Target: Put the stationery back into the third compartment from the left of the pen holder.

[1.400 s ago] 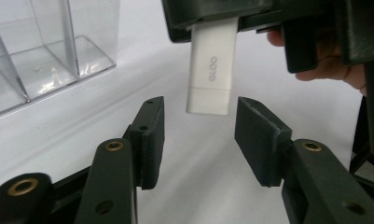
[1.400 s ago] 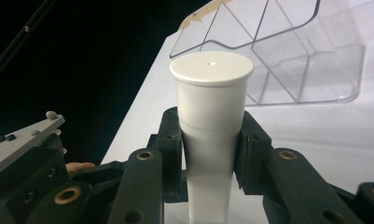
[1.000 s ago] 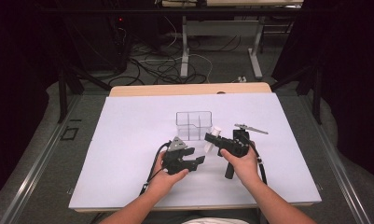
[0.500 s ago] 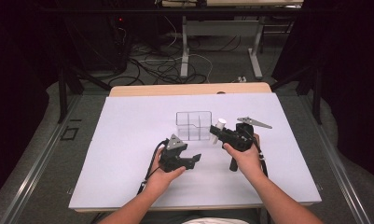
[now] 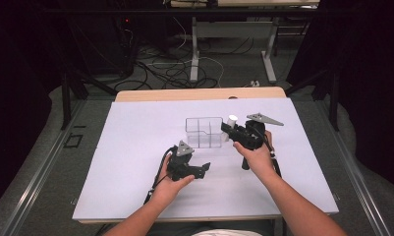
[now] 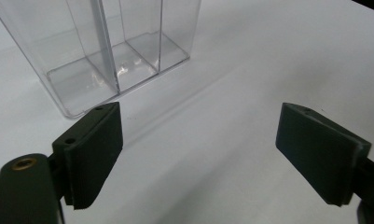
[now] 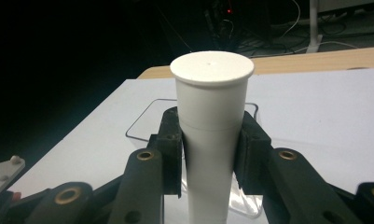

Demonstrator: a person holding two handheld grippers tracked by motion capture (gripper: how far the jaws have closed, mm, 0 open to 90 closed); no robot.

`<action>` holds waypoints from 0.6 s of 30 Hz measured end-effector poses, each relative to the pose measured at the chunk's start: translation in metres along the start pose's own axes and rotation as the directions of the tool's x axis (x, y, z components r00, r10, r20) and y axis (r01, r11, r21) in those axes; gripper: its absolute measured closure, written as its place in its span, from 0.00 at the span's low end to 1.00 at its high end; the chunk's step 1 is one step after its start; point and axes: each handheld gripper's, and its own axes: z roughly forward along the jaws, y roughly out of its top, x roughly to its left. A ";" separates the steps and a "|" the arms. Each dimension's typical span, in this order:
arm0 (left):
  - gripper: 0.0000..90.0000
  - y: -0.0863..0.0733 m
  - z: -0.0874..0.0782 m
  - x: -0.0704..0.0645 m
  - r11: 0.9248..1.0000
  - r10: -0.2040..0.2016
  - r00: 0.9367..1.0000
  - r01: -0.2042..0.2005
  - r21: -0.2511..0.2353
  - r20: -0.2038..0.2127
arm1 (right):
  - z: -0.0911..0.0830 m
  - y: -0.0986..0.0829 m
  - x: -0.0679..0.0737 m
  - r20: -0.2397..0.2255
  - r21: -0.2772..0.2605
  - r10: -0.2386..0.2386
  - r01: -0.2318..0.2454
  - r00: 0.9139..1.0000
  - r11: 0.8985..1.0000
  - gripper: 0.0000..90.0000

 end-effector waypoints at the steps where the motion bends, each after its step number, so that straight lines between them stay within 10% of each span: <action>1: 0.15 0.000 0.000 0.000 1.000 -0.002 1.000 0.002 0.000 -0.001 | 0.001 0.001 0.000 -0.001 -0.001 -0.005 0.005 1.000 1.000 0.75; 18: 0.01 0.002 -0.020 0.017 1.000 -0.027 0.999 0.027 -0.011 -0.034 | 0.023 0.018 0.012 0.037 -0.023 -0.117 0.118 0.992 0.993 0.75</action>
